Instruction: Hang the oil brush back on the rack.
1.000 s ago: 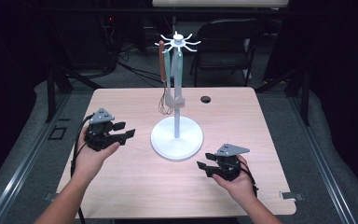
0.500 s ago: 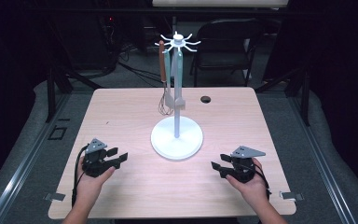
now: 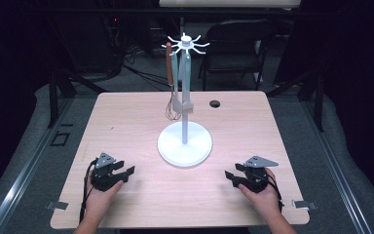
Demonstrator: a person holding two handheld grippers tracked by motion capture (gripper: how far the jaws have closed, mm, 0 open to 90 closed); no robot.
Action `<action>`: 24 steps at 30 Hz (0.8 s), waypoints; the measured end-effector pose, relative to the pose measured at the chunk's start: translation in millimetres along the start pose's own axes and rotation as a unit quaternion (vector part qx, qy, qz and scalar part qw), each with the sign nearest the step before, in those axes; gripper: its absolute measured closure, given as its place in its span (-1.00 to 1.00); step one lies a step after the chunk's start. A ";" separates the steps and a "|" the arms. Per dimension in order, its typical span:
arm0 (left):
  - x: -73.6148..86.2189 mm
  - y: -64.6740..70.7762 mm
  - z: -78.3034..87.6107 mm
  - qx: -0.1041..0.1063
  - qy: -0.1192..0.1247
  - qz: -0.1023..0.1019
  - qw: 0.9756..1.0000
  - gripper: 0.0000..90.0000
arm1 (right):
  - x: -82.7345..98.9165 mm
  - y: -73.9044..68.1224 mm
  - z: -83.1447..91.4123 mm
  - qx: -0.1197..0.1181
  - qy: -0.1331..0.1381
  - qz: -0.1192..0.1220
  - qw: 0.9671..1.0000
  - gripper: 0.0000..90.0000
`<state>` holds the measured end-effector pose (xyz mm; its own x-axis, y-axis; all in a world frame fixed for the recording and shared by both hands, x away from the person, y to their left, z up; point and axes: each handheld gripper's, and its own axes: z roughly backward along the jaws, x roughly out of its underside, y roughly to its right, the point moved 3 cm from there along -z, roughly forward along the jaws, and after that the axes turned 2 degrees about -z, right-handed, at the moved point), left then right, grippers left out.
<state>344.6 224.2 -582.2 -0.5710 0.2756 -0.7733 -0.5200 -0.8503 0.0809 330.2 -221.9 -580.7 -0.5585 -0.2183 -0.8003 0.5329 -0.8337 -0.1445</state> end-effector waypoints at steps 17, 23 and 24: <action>10.0 -14.5 -20.6 0.011 -0.043 0.017 0.999 -0.01 | 10.1 3.4 -6.6 0.028 0.006 0.000 1.000 -0.09; 9.1 -17.3 -18.1 0.004 -0.038 0.019 0.999 -0.03 | 10.5 2.7 -8.5 0.032 0.003 0.004 0.999 -0.11; 9.1 -17.1 -18.3 0.005 -0.037 0.019 0.999 -0.03 | 10.6 2.8 -8.7 0.032 0.002 0.004 0.999 -0.11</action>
<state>359.9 233.0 -602.1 -0.6356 0.2768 -0.7207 -0.5039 -0.8560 0.1157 331.3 -222.1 -594.6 -0.5514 -0.2231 -0.8039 0.4955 -0.8628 -0.1004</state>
